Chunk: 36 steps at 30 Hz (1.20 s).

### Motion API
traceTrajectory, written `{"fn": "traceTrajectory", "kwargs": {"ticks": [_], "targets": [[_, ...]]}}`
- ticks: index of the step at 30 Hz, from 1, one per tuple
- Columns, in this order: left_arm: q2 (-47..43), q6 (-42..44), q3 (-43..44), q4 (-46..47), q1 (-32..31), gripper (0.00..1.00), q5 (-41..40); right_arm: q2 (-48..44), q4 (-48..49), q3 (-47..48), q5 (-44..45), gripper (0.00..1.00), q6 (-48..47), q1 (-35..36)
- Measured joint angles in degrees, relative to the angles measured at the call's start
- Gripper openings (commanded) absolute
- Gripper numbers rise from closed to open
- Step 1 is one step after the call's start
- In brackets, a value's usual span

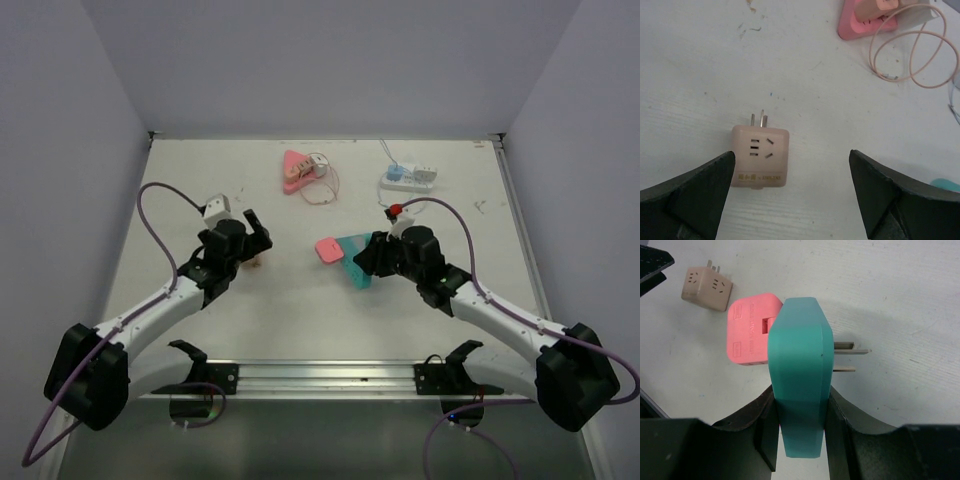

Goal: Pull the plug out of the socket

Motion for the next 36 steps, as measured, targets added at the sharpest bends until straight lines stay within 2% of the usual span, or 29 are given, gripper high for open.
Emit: {"fn": "traceTrajectory", "kwargs": {"ticks": [8,12,18,27,32,35,36], "targets": [[-8.3,-1.8,0.0,-4.5,-0.2,0.97,13.1,-1.5,1.0,-0.2,-2.7,0.00,1.0,0.0],[-8.1,-5.4,0.0,-4.0,-2.5,0.95,20.0,-1.5,1.7,-0.3,-3.8,0.00,1.6,0.0],[-2.1,-12.3,0.5,3.1,-9.7,0.90,23.5,-1.5,3.4,-1.3,-4.0,0.00,2.2,0.0],[5.2,-20.4,0.6,11.6,-12.3,0.65,24.8,-2.0,4.6,-2.3,-5.2,0.00,3.4,0.0],[7.3,-23.1,0.8,14.9,-12.8,0.56,25.4,-2.1,6.0,-2.9,-5.2,0.00,4.1,0.0],[8.1,-24.3,0.9,16.3,-13.5,0.48,25.6,-2.1,6.6,-3.1,-5.2,0.00,4.5,0.0],[8.3,-24.6,0.9,16.7,-13.8,0.41,25.7,-2.1,6.8,-3.1,-5.2,0.00,4.6,0.0]]}}
